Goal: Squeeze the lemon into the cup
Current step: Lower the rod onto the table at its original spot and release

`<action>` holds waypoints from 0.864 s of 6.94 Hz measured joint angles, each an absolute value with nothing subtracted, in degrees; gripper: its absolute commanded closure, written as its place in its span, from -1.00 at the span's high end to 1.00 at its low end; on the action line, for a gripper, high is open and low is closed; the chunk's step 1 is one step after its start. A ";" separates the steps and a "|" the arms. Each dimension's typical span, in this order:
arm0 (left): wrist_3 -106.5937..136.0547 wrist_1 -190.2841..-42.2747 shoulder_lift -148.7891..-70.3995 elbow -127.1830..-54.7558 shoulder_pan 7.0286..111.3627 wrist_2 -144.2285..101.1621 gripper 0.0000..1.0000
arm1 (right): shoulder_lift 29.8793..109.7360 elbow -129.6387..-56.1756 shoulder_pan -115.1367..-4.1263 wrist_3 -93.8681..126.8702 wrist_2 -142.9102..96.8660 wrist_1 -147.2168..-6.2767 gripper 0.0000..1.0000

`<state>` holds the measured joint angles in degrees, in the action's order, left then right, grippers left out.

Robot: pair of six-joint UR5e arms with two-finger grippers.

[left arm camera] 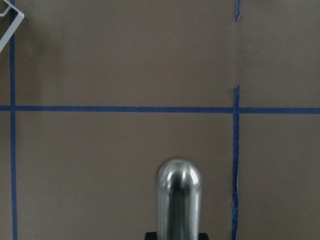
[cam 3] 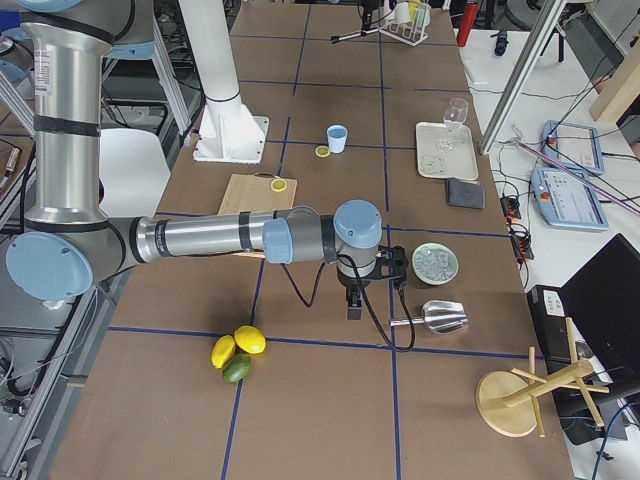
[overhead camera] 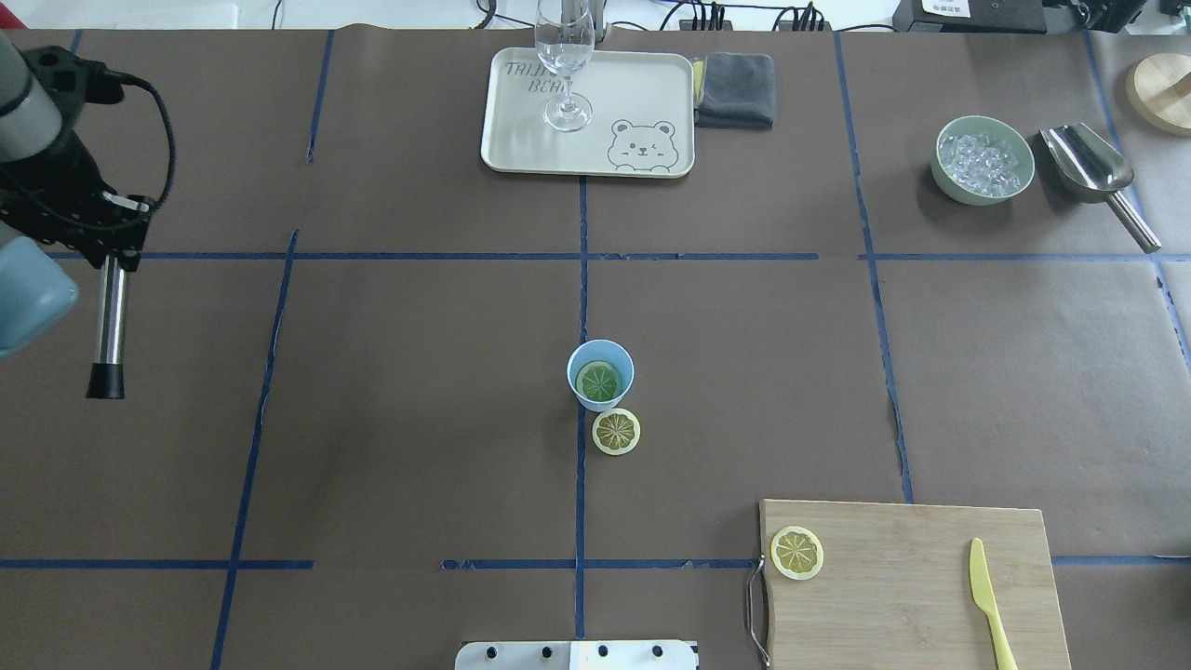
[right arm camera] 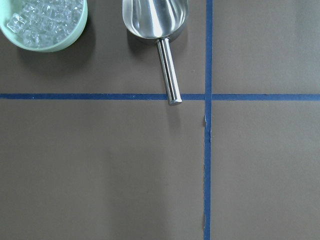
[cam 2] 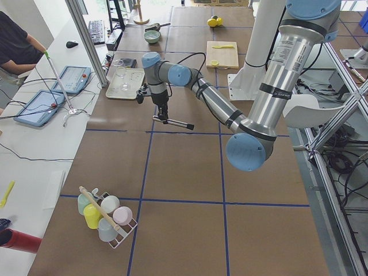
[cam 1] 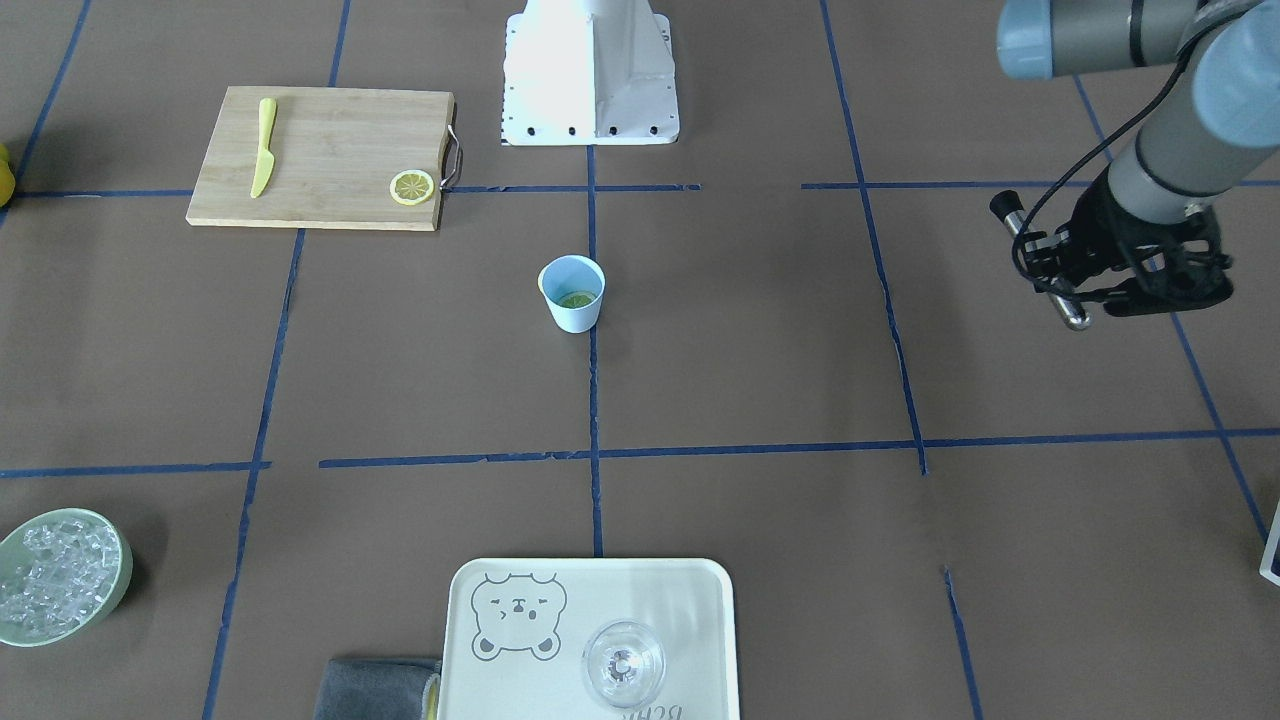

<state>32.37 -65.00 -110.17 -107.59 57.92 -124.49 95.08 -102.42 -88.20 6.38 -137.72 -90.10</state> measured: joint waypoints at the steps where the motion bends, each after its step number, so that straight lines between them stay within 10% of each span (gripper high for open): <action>1: 32.31 -65.92 -111.25 -103.80 54.64 -124.55 -1.00 | 95.02 -102.55 -88.22 6.40 -137.72 -90.09 1.00; 6: 32.31 -67.67 -110.93 -94.47 50.67 -124.68 -1.00 | 94.48 -103.14 -88.31 6.67 -137.73 -90.09 1.00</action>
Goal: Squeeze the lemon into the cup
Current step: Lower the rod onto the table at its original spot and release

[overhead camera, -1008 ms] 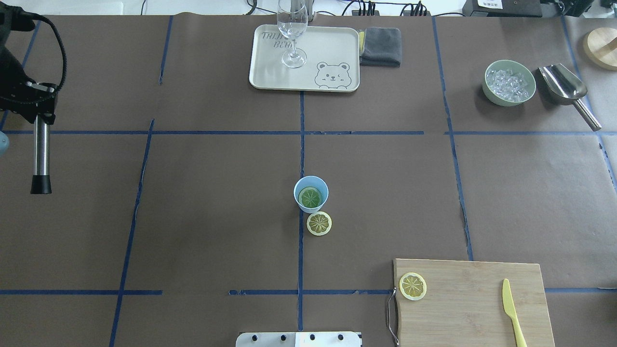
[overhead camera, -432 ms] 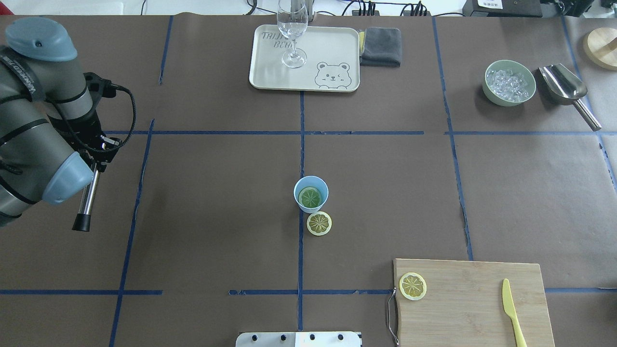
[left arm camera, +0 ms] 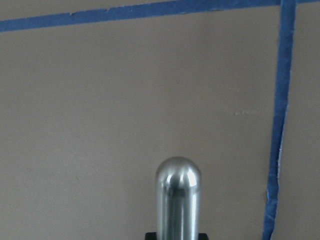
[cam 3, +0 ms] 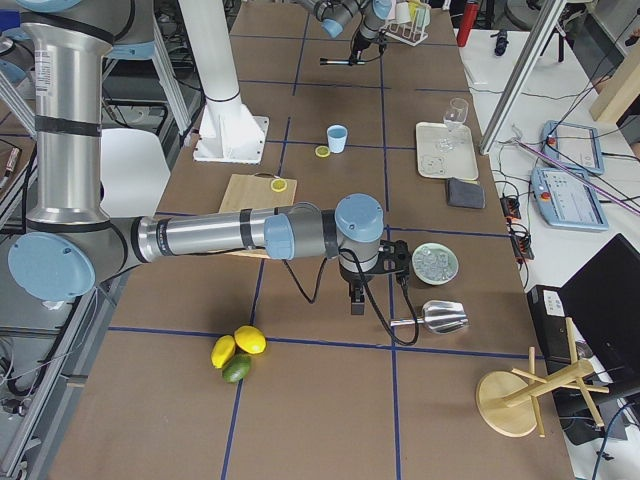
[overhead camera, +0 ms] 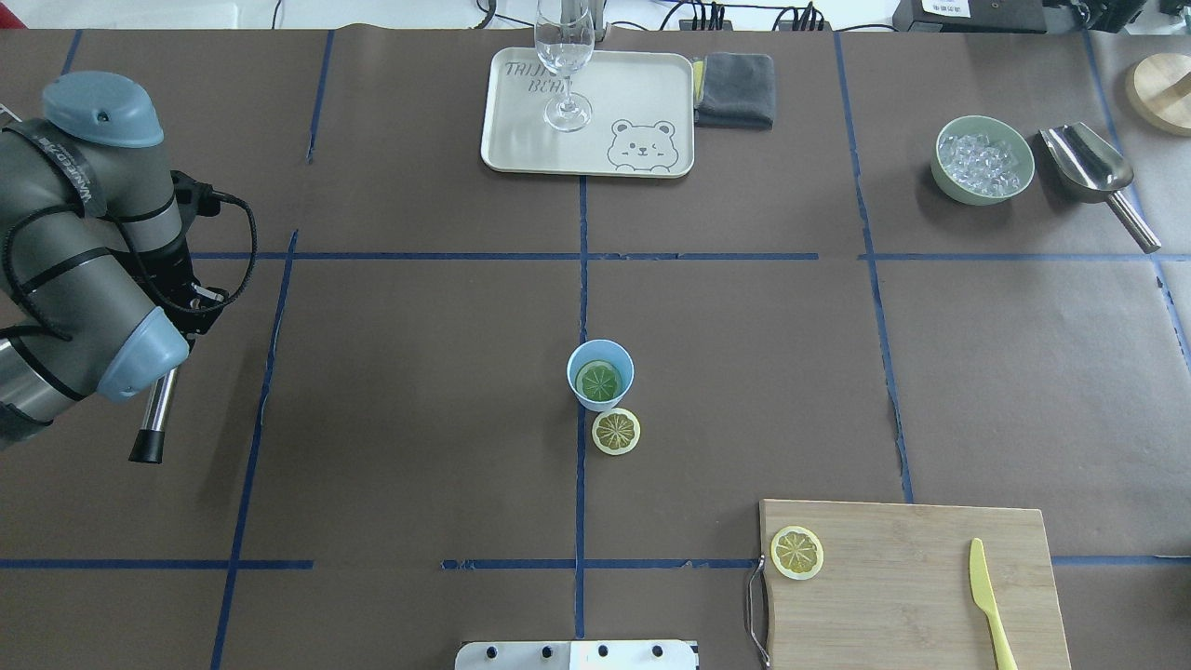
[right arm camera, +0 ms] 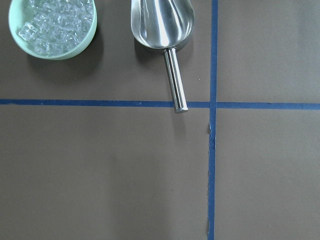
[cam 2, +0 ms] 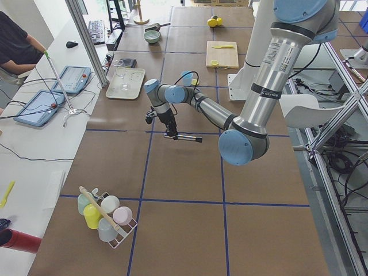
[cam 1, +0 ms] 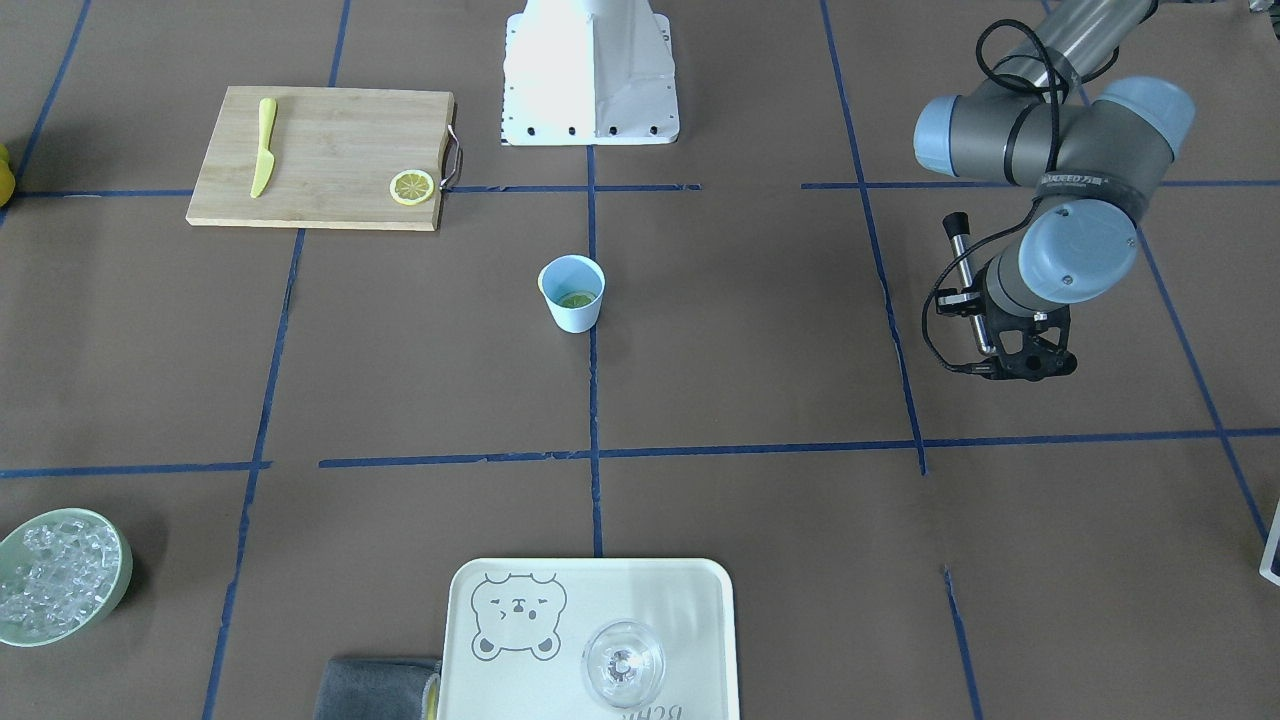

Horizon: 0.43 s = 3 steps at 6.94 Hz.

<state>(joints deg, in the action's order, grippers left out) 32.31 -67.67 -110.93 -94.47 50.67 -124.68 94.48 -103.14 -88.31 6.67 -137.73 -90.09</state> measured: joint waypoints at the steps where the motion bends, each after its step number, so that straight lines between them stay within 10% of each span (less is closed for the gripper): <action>1: 32.41 -68.59 -110.61 -93.17 50.67 -124.70 -1.00 | 94.35 -103.13 -88.33 6.69 -137.71 -90.09 1.00; 3: 32.69 -72.01 -110.14 -89.94 50.63 -124.66 -1.00 | 94.25 -103.06 -88.33 6.74 -137.70 -90.09 1.00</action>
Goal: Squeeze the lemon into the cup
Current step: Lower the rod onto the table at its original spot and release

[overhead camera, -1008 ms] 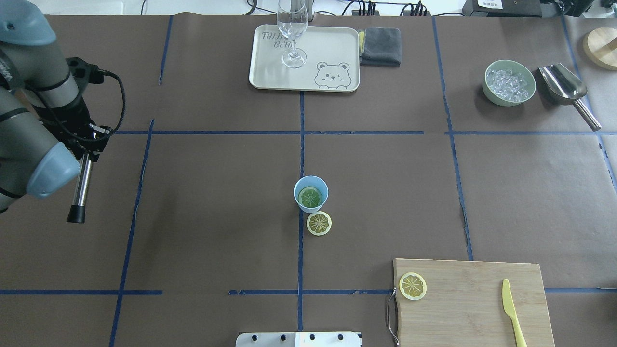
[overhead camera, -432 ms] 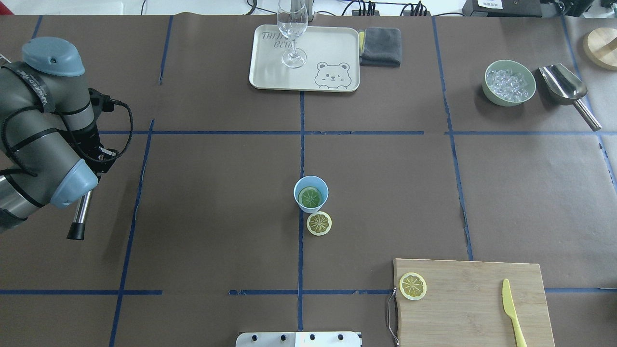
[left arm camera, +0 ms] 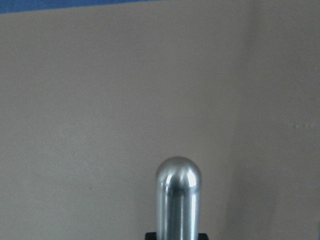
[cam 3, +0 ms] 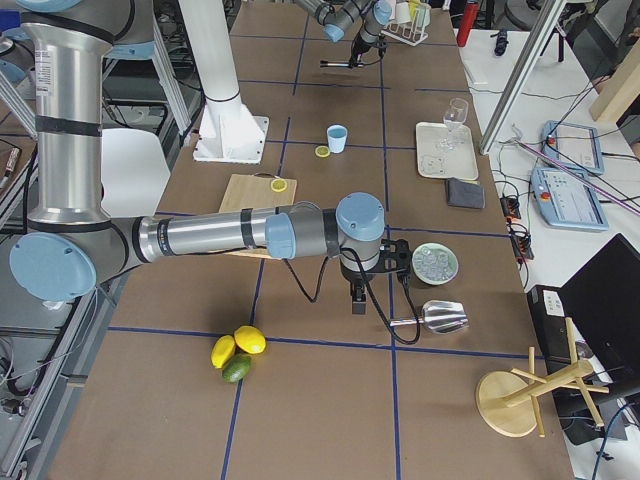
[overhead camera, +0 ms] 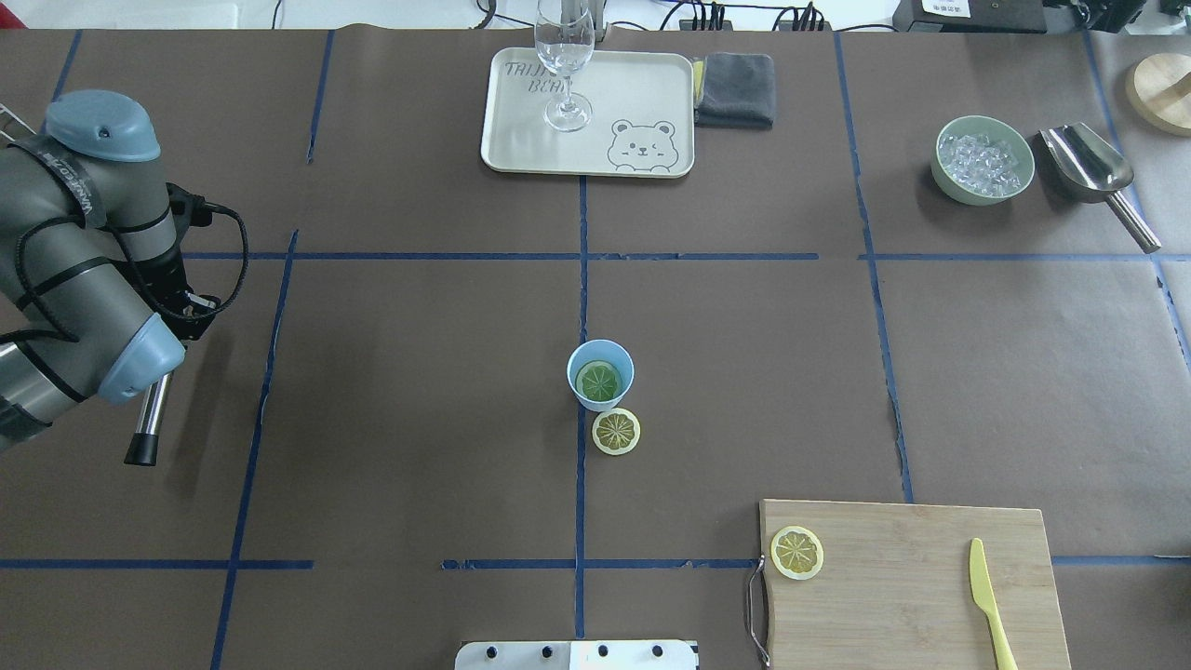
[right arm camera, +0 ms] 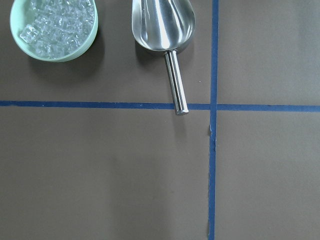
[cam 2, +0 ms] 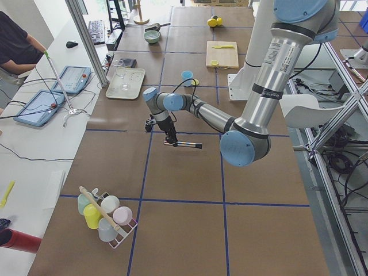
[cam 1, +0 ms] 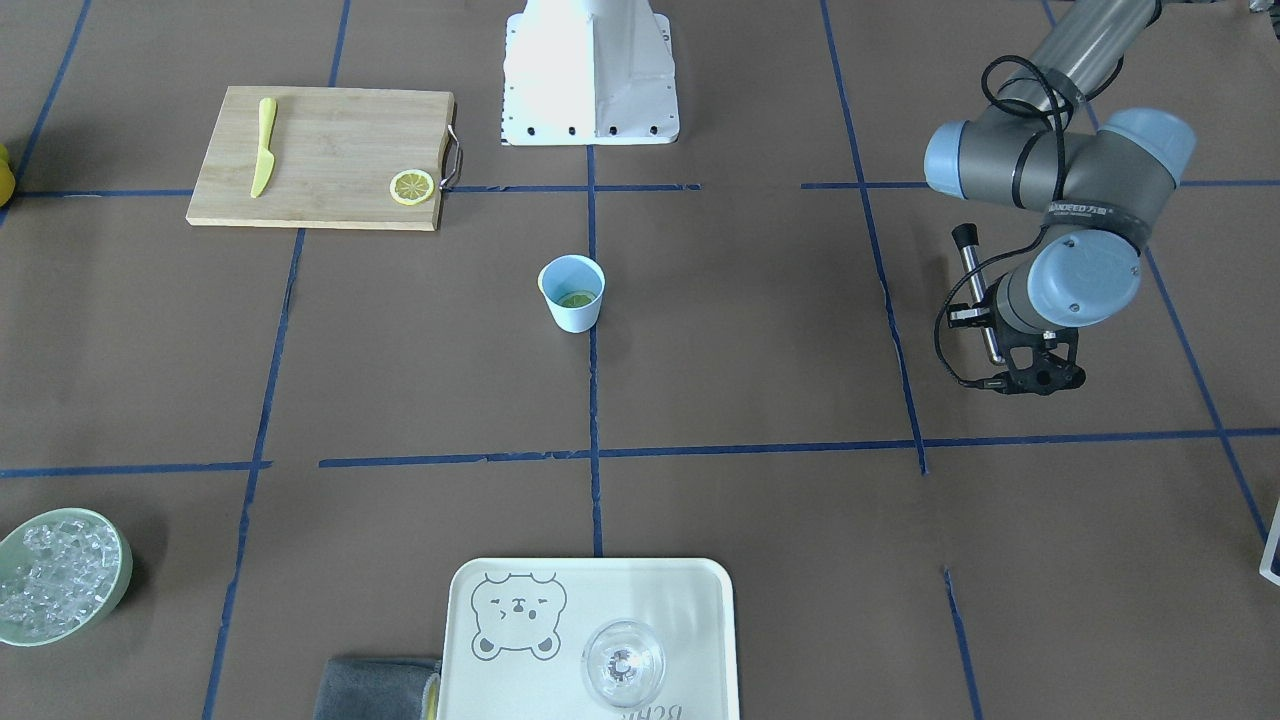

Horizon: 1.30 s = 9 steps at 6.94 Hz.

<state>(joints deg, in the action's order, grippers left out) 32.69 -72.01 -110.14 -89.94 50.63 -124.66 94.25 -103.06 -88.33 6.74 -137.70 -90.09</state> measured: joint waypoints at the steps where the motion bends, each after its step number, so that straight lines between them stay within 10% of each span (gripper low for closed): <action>1: 32.88 -73.33 -110.14 -88.82 50.64 -124.64 -0.75 | 94.23 -103.06 -88.33 6.74 -137.72 -90.09 1.00; 2: 33.00 -73.88 -110.13 -88.34 50.65 -124.63 0.98 | 94.22 -103.03 -88.33 6.72 -137.72 -90.09 1.00; 9: 28.24 -74.99 -110.18 -93.47 57.70 -122.59 1.00 | 93.70 -102.75 -88.33 6.91 -137.57 -90.09 1.00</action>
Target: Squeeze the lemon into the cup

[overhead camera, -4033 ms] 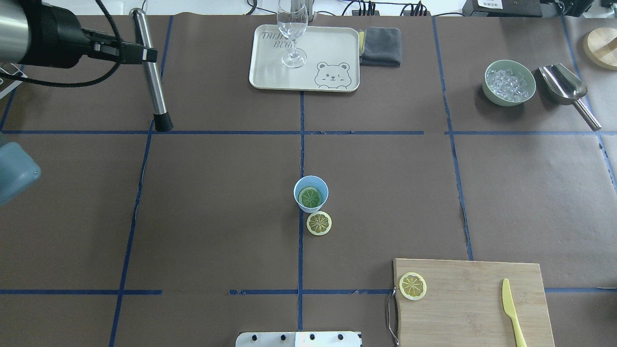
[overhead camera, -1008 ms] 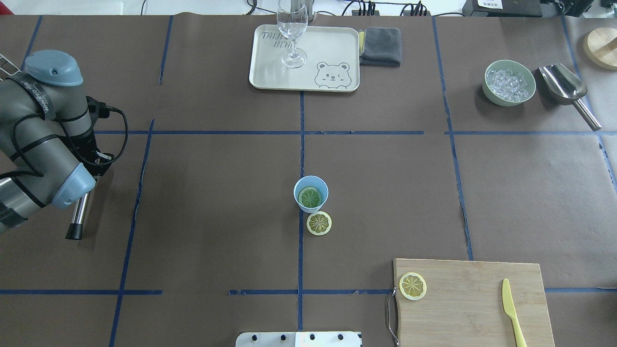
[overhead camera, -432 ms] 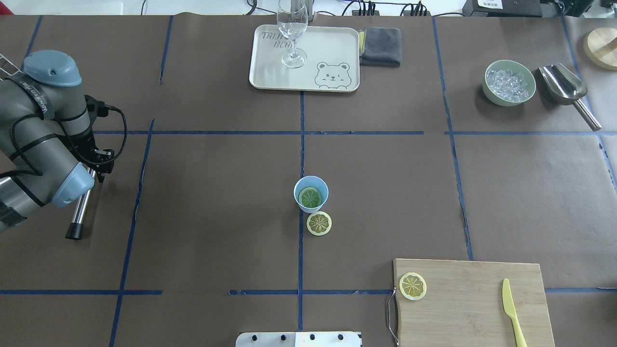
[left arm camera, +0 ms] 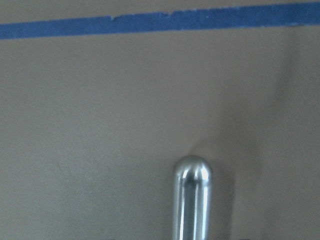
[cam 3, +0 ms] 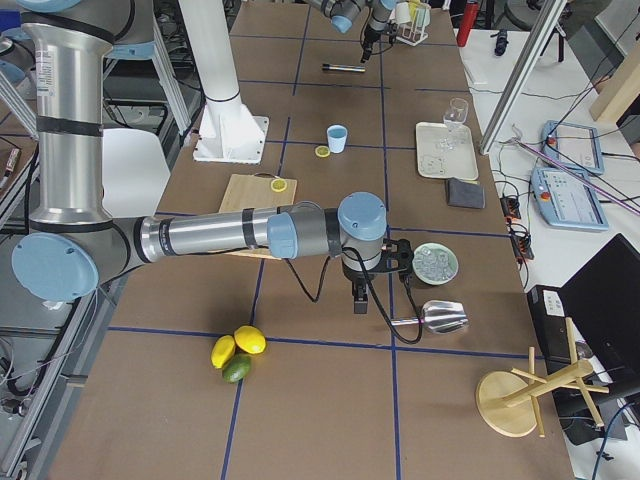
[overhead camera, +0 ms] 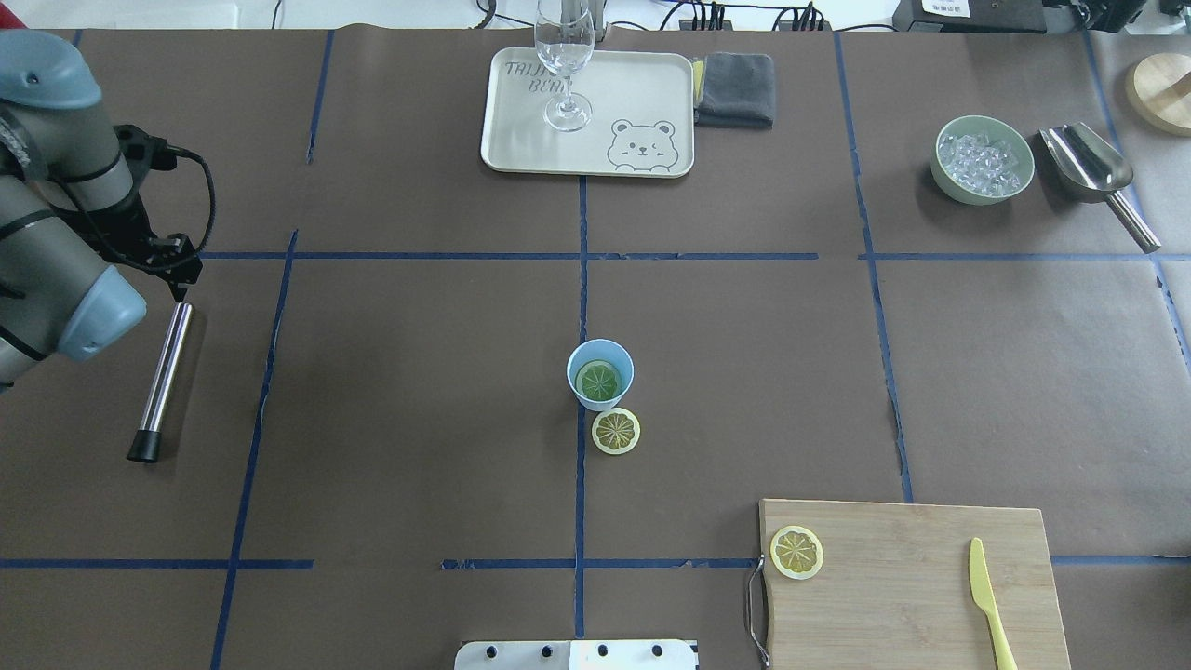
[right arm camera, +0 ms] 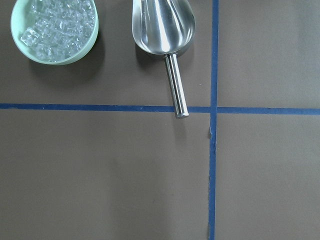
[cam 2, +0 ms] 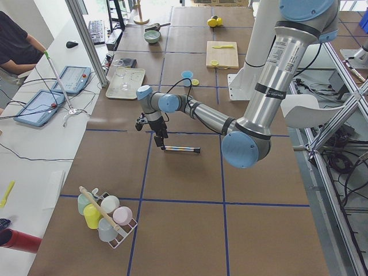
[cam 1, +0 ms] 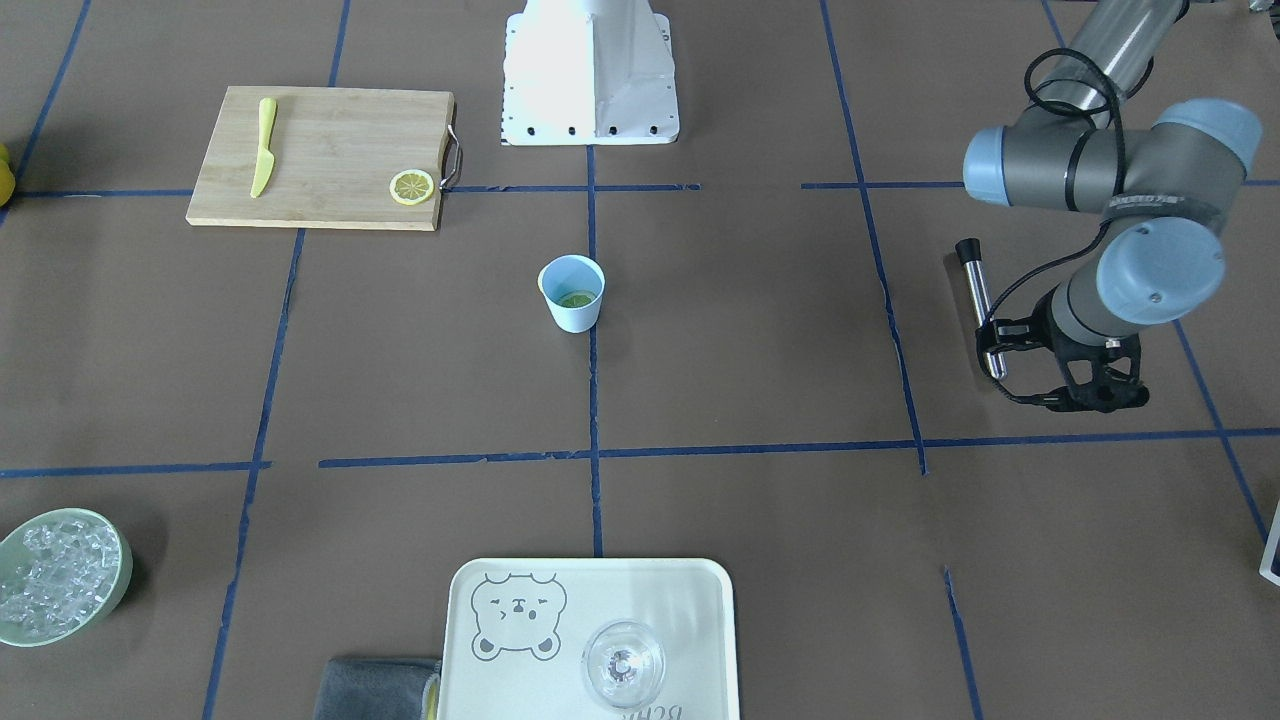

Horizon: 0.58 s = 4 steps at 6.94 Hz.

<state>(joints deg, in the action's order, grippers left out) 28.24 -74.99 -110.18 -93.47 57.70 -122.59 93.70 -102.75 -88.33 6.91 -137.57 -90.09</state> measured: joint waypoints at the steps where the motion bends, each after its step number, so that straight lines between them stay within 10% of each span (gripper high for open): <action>1: 25.58 -74.73 -110.03 -96.79 61.49 -122.56 1.00 | 93.59 -102.72 -88.33 6.96 -137.50 -90.09 1.00; 4: 7.45 -74.62 -107.56 -102.59 77.74 -123.09 1.00 | 93.64 -102.64 -88.33 6.91 -137.52 -90.09 1.00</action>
<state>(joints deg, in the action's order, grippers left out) 7.45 -74.62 -107.56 -102.59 77.74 -123.09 93.64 -102.64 -88.33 6.91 -137.52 -90.09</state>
